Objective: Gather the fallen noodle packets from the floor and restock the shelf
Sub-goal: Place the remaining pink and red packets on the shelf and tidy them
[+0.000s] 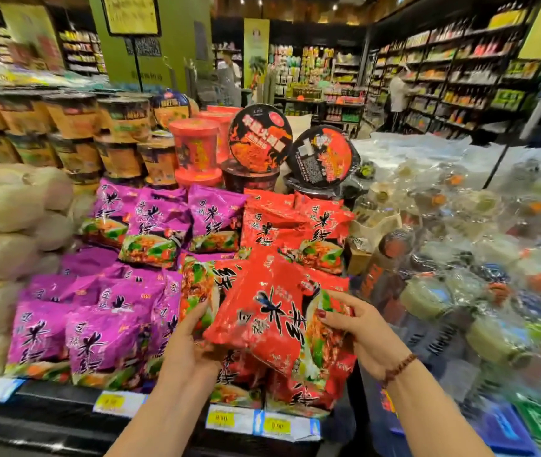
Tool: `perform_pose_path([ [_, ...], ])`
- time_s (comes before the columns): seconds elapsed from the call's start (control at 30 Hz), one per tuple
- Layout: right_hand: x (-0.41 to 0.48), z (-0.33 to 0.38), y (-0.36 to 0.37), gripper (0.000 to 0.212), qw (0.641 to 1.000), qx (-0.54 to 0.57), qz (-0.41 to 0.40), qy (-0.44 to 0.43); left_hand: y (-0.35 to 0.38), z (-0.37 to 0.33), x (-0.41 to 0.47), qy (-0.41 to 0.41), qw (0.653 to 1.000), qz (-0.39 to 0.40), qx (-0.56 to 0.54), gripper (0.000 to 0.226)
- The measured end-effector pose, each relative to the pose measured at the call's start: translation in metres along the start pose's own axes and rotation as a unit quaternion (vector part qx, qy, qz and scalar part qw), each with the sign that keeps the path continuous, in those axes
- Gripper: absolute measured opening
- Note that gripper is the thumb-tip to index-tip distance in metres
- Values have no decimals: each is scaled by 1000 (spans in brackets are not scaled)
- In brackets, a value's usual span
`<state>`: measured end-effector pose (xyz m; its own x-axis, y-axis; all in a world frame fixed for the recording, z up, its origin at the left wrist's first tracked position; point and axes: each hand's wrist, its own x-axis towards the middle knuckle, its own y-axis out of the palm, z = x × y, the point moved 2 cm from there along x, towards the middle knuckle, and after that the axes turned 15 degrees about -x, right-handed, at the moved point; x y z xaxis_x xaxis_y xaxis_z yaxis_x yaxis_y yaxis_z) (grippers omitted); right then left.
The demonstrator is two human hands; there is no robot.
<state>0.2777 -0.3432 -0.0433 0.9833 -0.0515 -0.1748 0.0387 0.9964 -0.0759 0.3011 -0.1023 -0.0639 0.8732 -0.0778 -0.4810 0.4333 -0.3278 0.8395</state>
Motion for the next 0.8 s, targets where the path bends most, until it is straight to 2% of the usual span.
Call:
perform_pose_path([
  [0.13, 22, -21, -14, 44, 990, 127, -50, 37, -5, -2, 9, 23, 995, -63, -77, 24],
  [0.23, 54, -26, -28, 52, 962, 252, -100, 22, -4, -1, 13, 34, 993, -76, -87, 26],
  [0.27, 67, -25, -33, 46, 952, 280, -122, 14, -3, 0, 13, 36, 993, -75, -85, 25],
  [0.33, 94, -26, -42, 18, 936, 298, -188, 11, -1, -1, 15, 42, 993, -71, -87, 20],
  [0.37, 104, -25, -44, 10, 930, 297, -219, 12, -1, -2, 16, 47, 993, -71, -88, 18],
  [0.43, 124, -22, -46, 16, 913, 297, -278, 19, -3, -5, 20, 51, 993, -72, -78, 19],
  [0.53, 146, -27, -40, 21, 907, 293, -302, 32, -12, -10, 22, 61, 992, -80, -71, 28],
  [0.57, 153, -32, -39, 26, 917, 254, -306, 32, -15, -12, 21, 65, 992, -85, -71, 29],
  [0.6, 157, -35, -39, 33, 933, 164, -317, 39, -17, -14, 21, 68, 991, -90, -73, 28],
  [0.63, 158, -36, -40, 37, 941, 27, -332, 53, -19, -16, 20, 70, 990, -96, -75, 27],
  [0.67, 156, -34, -40, 39, 928, -119, -348, 62, -20, -17, 20, 72, 989, -101, -76, 28],
  [0.73, 151, -28, -43, 51, 856, -338, -390, 39, -22, -19, 22, 75, 989, -102, -79, 37],
  [0.8, 149, -20, -44, 65, 790, -468, -391, -71, -23, -17, 24, 75, 989, -97, -88, 46],
])
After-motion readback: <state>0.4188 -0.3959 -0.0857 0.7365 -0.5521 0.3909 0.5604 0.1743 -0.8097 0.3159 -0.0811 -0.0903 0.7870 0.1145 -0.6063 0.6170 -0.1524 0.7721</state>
